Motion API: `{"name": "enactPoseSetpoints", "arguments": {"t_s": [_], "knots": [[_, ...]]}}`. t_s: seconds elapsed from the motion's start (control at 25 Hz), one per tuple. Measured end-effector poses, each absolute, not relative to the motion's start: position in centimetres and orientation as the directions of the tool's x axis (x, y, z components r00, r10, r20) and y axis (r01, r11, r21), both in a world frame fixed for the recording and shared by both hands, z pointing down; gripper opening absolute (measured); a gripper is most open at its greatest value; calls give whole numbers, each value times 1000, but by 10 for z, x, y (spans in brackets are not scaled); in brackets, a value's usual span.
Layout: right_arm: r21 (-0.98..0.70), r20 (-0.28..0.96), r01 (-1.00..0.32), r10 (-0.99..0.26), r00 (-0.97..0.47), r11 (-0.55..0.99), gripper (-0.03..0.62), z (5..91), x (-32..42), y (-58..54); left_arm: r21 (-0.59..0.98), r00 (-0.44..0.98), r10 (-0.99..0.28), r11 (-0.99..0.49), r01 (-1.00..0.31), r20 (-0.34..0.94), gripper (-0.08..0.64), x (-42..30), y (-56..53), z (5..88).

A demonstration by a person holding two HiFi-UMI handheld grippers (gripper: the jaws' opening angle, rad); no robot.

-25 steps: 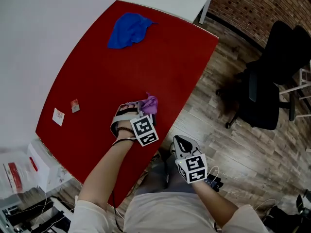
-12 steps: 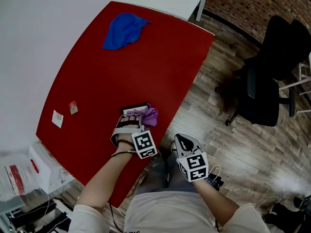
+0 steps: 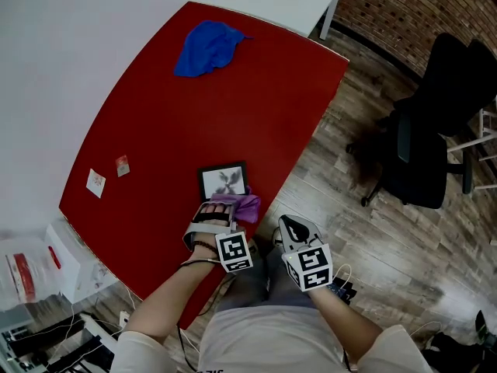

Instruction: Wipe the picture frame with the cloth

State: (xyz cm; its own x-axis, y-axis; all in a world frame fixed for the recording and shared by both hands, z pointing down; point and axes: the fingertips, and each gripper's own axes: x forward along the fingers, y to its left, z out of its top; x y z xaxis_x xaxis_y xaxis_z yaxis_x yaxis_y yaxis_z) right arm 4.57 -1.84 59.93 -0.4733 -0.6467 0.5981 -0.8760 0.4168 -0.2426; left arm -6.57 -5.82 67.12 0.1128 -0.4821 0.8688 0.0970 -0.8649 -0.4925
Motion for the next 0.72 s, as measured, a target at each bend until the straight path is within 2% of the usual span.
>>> {"name": "enactPoseSetpoints", "arguments": {"t_s": [0.08,0.24,0.4,0.56,0.72], "knots": [[-236,596,-875,-648,-474,423,5,596,44,-16,-499,155,-493,-867,-1,856,60,-65,-59,667],[-220,581,-868,-655,-483,446,5,579,41,-9,-423,261,-539,-818,-390,801,60,-70,-53,625],[-225,563,-866,-666,-490,447,5,553,41,0,-185,379,-642,-635,-750,667,60,-80,-27,571],[-237,550,-850,-656,-517,471,3,526,31,13,-28,358,-758,-444,-896,545,60,-101,-1,513],[-252,535,-831,-645,-546,495,3,511,16,18,64,346,-786,-367,-928,512,60,-113,19,501]]}}
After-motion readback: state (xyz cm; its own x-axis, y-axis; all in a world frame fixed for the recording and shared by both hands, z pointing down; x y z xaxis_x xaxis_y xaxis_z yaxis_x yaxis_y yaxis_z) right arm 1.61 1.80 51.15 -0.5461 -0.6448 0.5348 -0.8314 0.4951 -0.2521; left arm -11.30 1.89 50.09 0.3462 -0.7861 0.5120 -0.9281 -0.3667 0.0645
